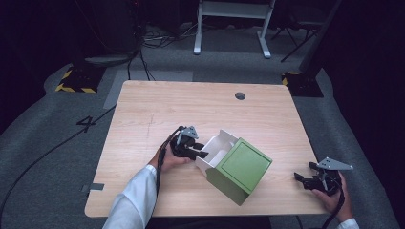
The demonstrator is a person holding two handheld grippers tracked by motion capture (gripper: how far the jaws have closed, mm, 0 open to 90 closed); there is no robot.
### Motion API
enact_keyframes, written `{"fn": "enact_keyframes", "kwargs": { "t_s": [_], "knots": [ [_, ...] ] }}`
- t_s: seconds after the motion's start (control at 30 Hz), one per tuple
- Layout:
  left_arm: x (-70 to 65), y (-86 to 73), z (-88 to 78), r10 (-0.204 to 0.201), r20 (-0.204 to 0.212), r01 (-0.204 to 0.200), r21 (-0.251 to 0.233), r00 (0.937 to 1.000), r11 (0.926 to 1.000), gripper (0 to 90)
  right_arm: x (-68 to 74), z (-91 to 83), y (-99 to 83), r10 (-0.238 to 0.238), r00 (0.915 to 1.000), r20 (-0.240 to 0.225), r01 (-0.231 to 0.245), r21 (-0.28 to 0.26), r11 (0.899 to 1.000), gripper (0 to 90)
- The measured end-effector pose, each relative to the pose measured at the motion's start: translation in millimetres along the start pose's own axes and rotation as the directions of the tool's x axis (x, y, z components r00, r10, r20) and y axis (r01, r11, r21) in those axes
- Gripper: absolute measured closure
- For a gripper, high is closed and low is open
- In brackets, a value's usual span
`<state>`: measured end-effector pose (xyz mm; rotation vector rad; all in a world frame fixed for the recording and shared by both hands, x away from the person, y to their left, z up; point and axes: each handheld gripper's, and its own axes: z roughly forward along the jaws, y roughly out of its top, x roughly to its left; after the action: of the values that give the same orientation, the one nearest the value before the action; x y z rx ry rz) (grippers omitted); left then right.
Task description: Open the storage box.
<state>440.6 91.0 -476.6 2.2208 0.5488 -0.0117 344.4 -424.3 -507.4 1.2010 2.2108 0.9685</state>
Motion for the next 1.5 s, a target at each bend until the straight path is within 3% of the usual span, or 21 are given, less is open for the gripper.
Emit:
{"fn": "enact_keyframes", "kwargs": {
  "t_s": [0.3,1.0,1.13,1.2,1.33,1.5],
  "knots": [
    [13.1,-8.2,-12.6,-0.036,-0.039,0.035,-0.026,0.9986,0.9991,59.5,0.2,0.0,0.0,0.001,1.0,0.0,-0.001,0.001,1.0,15.4],
    [27.3,-14.5,-24.5,-0.065,-0.068,0.062,-0.039,0.9956,0.9973,60.7,0.1,0.1,0.1,0.002,1.0,0.003,-0.002,0.0,1.0,15.3],
    [25.7,-13.0,-27.8,-0.053,-0.111,0.049,-0.042,0.9924,0.9979,57.6,0.3,0.1,0.1,0.002,1.0,0.003,-0.002,0.001,1.0,15.3],
    [24.3,-11.3,-32.3,-0.035,-0.126,0.028,-0.06,0.9914,0.9978,58.0,0.5,0.1,0.2,0.002,1.0,0.003,-0.002,0.0,1.0,15.3],
    [21.8,-9.0,-41.4,-0.036,-0.151,0.024,-0.084,0.9879,0.9962,57.4,0.1,0.1,0.2,0.002,1.0,0.003,-0.002,0.001,1.0,15.3],
    [20.6,-8.2,-52.8,-0.028,-0.2,0.012,-0.08,0.9794,0.9967,55.5,0.5,0.1,0.1,0.002,1.0,0.003,-0.002,0.0,1.0,15.3]
  ]
}}
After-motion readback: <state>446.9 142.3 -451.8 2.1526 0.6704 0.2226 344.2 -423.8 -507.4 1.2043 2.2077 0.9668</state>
